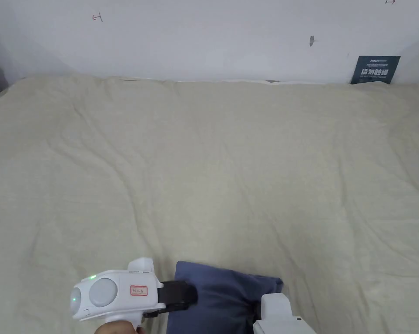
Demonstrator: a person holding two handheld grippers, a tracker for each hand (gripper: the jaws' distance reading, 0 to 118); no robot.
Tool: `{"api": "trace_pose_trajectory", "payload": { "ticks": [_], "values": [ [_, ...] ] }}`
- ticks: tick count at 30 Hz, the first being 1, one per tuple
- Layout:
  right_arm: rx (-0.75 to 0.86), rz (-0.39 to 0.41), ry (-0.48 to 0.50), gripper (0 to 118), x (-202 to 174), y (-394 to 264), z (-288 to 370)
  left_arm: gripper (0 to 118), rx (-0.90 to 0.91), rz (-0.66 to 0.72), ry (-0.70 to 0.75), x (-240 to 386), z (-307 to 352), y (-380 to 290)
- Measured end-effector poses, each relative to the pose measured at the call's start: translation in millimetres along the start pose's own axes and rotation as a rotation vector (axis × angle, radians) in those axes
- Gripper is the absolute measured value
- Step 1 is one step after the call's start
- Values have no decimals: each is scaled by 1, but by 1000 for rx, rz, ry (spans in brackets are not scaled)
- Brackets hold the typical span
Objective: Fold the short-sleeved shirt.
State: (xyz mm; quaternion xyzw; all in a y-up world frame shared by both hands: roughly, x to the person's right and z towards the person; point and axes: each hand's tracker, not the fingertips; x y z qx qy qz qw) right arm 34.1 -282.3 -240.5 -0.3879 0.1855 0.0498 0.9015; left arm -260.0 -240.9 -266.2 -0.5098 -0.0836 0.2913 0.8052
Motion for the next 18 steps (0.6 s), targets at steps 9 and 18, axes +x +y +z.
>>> {"api": "trace_pose_trajectory", "payload": {
  "ticks": [9,18],
  "values": [
    [-11,-5,21,2,5,3,0,21,21,-23,-33,12,3,-6],
    [166,4,38,2,-6,62,44,20,141,-119,83,-8,65,41]
  ]
}}
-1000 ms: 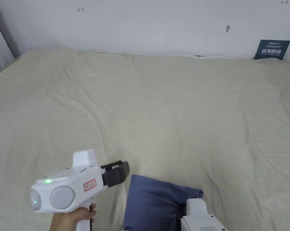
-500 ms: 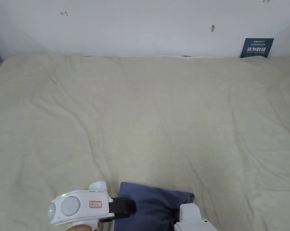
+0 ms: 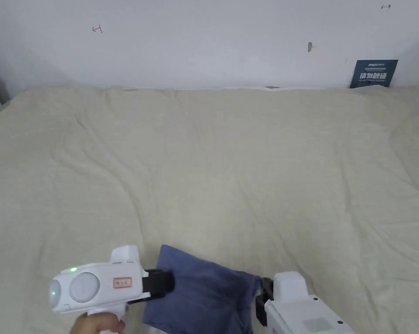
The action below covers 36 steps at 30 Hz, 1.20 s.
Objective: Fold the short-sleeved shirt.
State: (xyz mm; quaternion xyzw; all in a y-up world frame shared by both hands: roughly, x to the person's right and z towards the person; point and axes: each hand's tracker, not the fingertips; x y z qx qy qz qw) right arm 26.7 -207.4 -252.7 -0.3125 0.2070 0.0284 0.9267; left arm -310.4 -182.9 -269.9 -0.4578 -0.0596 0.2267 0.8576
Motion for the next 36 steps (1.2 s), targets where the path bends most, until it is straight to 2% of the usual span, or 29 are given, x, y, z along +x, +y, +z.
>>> {"api": "trace_pose_trajectory", "payload": {
  "ticks": [5,10,15,19,21,22,23,25,26,29,33,36],
  "values": [
    [109,3,-9,2,-2,41,11,20,50,11,159,-74,37,49],
    [176,25,-26,2,-7,72,13,20,86,-5,386,-157,69,93],
    [198,43,-31,2,-15,88,7,20,98,73,573,-242,93,124],
    [187,52,-39,2,-20,93,0,20,75,125,654,-286,100,137],
    [185,43,-42,2,-20,94,-4,31,70,118,623,-290,102,136],
    [184,43,-46,2,-21,94,-5,44,73,118,618,-290,100,135],
    [183,42,-50,2,-21,94,-6,73,76,120,625,-288,99,135],
    [181,34,-53,2,-20,96,-6,115,80,128,627,-286,97,135],
    [184,31,-54,2,-21,97,-4,118,79,141,616,-284,96,136],
    [198,33,-68,2,-20,101,4,111,170,140,604,-258,104,137],
    [244,36,-83,2,-16,109,24,111,265,120,567,-210,129,136],
    [299,35,-84,2,-11,118,45,111,421,77,518,-160,157,136]
  ]
}}
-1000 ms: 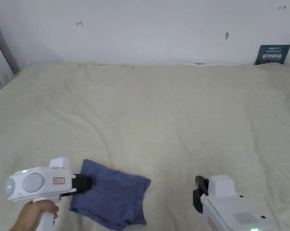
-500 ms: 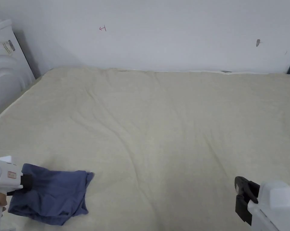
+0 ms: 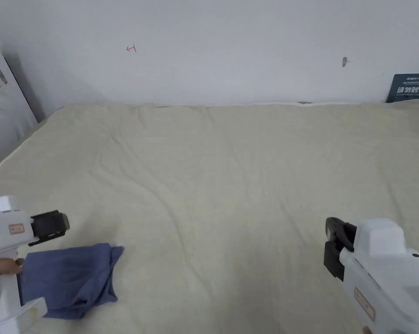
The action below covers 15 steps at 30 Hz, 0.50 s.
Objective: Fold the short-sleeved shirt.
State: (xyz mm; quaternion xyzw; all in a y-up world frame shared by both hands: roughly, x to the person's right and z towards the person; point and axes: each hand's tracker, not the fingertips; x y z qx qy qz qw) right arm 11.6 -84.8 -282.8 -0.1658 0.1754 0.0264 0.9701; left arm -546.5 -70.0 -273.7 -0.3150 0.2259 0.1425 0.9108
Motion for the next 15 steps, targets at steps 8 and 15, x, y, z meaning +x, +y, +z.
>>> {"api": "trace_pose_trajectory", "payload": {
  "ticks": [8,15],
  "values": [
    [138,33,-31,2,28,44,50,112,358,-93,-126,105,137,4],
    [236,62,-112,2,54,67,88,112,577,-151,-260,192,210,-30]
  ]
}}
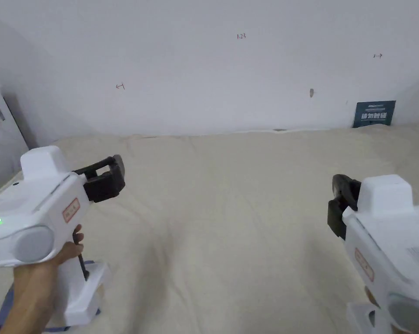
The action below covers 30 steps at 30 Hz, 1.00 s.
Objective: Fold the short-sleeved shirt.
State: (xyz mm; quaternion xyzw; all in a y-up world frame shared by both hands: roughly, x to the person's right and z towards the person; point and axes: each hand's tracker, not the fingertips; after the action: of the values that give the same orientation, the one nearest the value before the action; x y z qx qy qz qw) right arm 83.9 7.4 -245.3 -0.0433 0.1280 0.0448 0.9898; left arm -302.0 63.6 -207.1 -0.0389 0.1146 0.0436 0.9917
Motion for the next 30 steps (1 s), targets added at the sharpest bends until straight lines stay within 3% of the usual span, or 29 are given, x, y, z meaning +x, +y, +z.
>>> {"api": "trace_pose_trajectory", "payload": {
  "ticks": [10,12,13,16,19,20,30],
  "values": [
    [79,23,-101,2,33,14,37,110,102,-2,-22,86,15,-50],
    [92,20,-115,2,38,14,42,105,100,-11,-35,94,17,-59],
    [94,22,-121,2,41,14,44,101,96,-23,-40,100,18,-63],
    [96,20,-132,2,50,12,47,73,103,-64,-48,108,23,-73],
    [95,20,-141,2,59,6,47,7,89,-85,-60,114,26,-75],
    [92,20,-140,2,62,6,47,0,89,-91,-54,114,26,-76],
    [92,7,-141,2,61,5,54,0,76,-87,-70,114,33,-76]
  ]
}}
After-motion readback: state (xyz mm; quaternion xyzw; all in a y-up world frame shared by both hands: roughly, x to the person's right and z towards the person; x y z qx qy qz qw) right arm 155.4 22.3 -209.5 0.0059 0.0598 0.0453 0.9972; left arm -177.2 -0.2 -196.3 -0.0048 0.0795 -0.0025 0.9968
